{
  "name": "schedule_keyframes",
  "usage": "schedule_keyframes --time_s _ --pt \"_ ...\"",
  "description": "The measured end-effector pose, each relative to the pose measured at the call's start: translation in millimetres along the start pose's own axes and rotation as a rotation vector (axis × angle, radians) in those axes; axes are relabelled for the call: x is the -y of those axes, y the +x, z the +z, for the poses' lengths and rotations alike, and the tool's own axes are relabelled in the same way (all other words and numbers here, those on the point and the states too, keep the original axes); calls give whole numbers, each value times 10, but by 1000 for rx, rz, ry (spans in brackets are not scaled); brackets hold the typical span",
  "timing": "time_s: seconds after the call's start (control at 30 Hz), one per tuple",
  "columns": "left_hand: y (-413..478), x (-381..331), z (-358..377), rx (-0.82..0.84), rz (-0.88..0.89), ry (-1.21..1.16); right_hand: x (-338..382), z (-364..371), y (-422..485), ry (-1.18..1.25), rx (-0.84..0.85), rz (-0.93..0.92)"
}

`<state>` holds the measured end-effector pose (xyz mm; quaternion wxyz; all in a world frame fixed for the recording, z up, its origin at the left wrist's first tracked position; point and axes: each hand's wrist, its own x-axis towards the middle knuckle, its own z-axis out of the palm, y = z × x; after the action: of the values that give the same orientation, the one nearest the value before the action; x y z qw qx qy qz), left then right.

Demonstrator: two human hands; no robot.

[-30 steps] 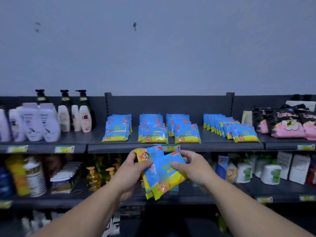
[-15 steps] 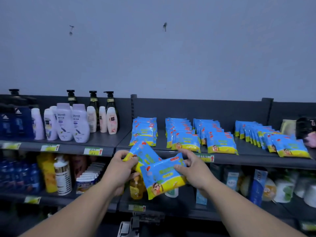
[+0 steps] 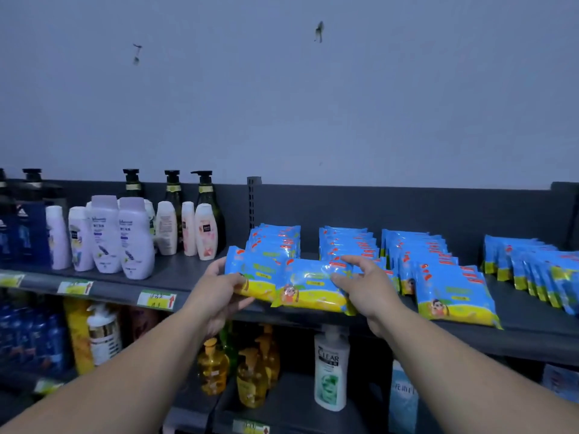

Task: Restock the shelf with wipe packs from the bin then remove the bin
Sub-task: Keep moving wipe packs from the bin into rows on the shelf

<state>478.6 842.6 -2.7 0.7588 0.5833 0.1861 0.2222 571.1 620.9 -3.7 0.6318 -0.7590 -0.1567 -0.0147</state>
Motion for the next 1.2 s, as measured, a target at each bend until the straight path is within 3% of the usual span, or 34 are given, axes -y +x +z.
schedule_keyframes --time_s 0.2,0.37,0.43,0.57,0.63,0.73,0.83,0.97,1.2 --pt "466 14 -79 -34 -33 -6 -15 380 387 -31 48 -19" --pt "872 20 -238 12 -78 135 -66 789 660 -103 31 -28" --pt "1012 3 -296 38 -44 361 -122 945 755 -137 17 -6" --pt "1223 -169 -357 151 10 1214 -183 1175 902 -223 45 51" --pt "1335 -227 -383 210 -24 1318 -203 1245 948 -228 49 80" --pt "1523 -231 -422 345 -57 1248 -223 1300 977 -168 -7 123" --pt "1678 -157 -395 484 -119 948 -250 1303 968 -96 -49 121" --pt "1713 -115 -344 586 -10 880 -269 1291 933 -53 -66 8" --pt "1804 -11 -357 376 272 881 -268 1380 1034 -33 -142 -142"
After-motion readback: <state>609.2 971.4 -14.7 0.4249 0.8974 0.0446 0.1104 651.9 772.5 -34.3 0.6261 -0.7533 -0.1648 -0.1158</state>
